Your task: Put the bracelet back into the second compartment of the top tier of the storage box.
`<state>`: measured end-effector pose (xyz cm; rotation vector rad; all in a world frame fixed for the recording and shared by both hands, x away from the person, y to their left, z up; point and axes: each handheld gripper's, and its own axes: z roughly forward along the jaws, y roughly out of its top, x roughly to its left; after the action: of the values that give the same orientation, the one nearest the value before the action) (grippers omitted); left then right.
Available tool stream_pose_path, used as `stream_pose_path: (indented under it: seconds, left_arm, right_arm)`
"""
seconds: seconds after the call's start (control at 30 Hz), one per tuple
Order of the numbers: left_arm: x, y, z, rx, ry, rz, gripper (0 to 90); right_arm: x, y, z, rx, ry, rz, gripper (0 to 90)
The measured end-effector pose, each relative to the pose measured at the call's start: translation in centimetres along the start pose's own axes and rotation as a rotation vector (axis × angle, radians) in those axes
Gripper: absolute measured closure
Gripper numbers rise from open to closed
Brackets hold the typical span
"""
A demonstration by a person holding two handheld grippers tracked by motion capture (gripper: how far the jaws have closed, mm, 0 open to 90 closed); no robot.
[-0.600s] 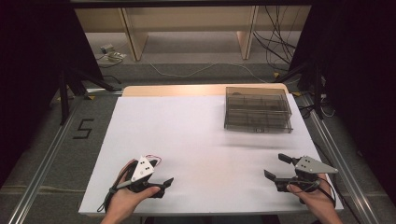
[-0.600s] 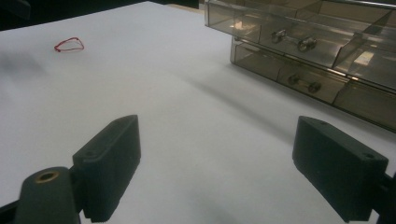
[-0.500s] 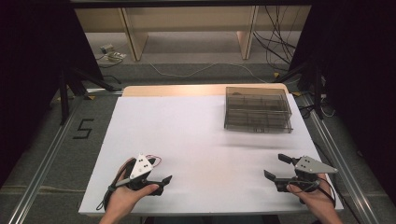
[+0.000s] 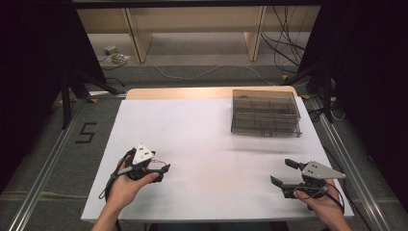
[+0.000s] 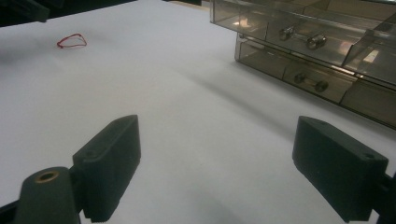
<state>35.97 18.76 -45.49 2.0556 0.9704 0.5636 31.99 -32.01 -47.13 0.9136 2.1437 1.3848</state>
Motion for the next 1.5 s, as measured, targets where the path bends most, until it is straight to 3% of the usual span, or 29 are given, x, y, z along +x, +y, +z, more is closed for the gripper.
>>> stream_pose_path:
  seconds: [0.2, 0.3, 0.53, 0.63, 0.87, 1.13, 1.3, 1.5]
  left_arm:
    - [2.2, -0.5, 1.2, 0.065, 0.057, -0.024, 38.1]
    - [3.1, -1.0, 1.8, 0.095, 0.063, -0.050, 41.5]
    - [4.3, -1.9, 3.0, 0.134, 0.029, -0.100, 46.4]
    - [4.6, -2.1, 3.4, 0.149, 0.019, -0.103, 50.7]
    - [4.7, -2.3, 3.8, 0.167, 0.003, -0.091, 58.5]
    - [4.2, -2.1, 3.8, 0.173, -0.021, -0.063, 76.8]
    - [4.1, -2.3, 3.8, 0.162, -0.030, -0.085, 85.2]
    - [4.1, -2.5, 3.7, 0.146, -0.026, -0.131, 86.4]
  right_arm:
    - [0.0, 0.0, 0.0, -0.004, 0.001, 0.004, 16.1]
    - [0.0, 0.0, -0.1, 0.003, -0.003, 0.001, 16.1]
    - [0.0, 0.0, 0.0, 0.001, 0.001, -0.002, 16.1]
    - [0.1, 0.0, 0.0, 0.002, -0.001, -0.003, 16.1]
    - [0.1, 0.0, -0.1, 0.004, -0.001, -0.004, 16.1]
    - [0.2, 0.0, 0.0, 0.001, -0.001, -0.006, 16.1]
    - [0.2, 0.0, -0.1, 0.000, -0.001, -0.002, 16.1]
    - [0.2, 0.0, -0.1, -0.001, -0.001, -0.005, 16.1]
